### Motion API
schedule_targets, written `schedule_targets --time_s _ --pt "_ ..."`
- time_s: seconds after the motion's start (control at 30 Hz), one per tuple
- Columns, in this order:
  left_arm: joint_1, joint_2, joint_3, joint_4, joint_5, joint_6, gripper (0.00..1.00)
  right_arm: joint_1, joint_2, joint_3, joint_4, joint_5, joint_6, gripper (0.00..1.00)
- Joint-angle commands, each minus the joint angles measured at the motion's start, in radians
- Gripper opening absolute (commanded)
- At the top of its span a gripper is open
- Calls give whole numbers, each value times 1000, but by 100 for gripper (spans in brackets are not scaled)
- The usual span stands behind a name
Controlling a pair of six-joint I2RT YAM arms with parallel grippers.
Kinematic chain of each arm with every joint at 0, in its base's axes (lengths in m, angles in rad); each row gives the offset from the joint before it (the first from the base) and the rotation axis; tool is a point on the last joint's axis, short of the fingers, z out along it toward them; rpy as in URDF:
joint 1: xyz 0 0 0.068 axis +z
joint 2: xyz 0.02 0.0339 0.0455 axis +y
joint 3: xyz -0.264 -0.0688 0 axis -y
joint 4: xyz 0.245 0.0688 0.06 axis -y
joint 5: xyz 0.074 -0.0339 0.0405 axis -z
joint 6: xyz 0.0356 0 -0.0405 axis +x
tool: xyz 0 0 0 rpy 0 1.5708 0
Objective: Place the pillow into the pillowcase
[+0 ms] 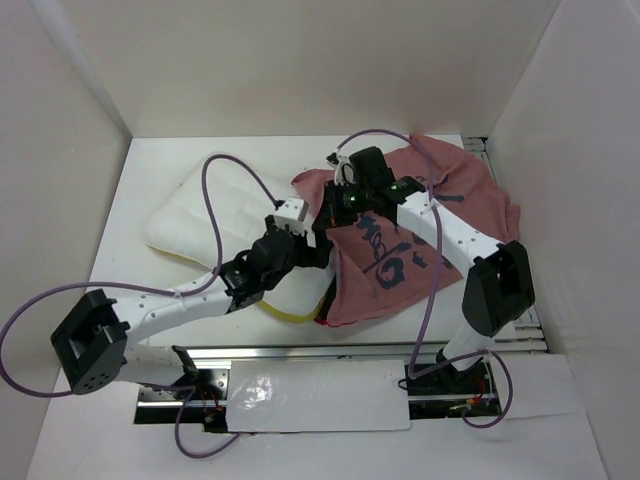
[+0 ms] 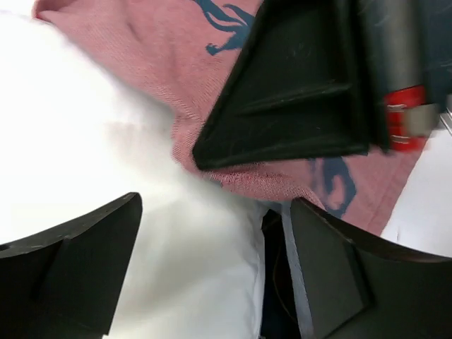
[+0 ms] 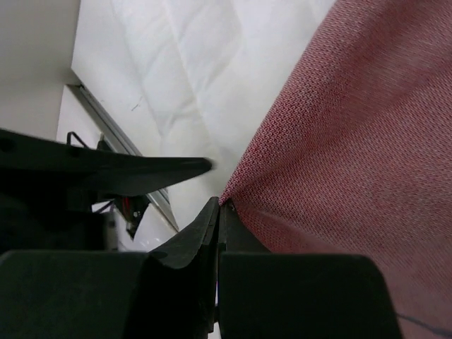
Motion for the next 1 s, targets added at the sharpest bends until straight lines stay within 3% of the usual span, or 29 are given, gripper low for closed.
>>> schedule_targets --time_s 0.0,0.17,0.33,0.47,0.5,0.53,0.63,0.83,0.9,0.97 --pt "-3 -108 46 -137 -97 -91 100 -24 37 -13 40 -8 16 0" --pt "-3 -253 65 -463 -88 -177 100 -24 98 -13 40 43 -7 0" --pt "-3 -361 -30 -612 31 -188 100 -13 147 13 19 50 -43 5" --pt "-21 -362 -101 -623 102 -217 100 19 103 13 -10 156 -70 30" --pt "-21 -351 -110 -623 113 -217 100 19 80 -1 -10 174 -81 44" --pt "-35 -351 -110 -643 113 -217 100 28 30 -1 -20 191 -81 51" --pt "-69 -337 -110 -713 26 -234 92 38 -55 -62 -47 272 -81 66" --pt "-123 -371 -43 -914 -142 -300 82 70 -296 -254 -130 334 -90 68" --pt "-123 -359 -32 -940 -142 -321 86 103 -334 -312 -155 343 -90 68" --pt "-123 -339 -32 -953 -108 -350 100 136 -379 -350 -155 343 -90 68"
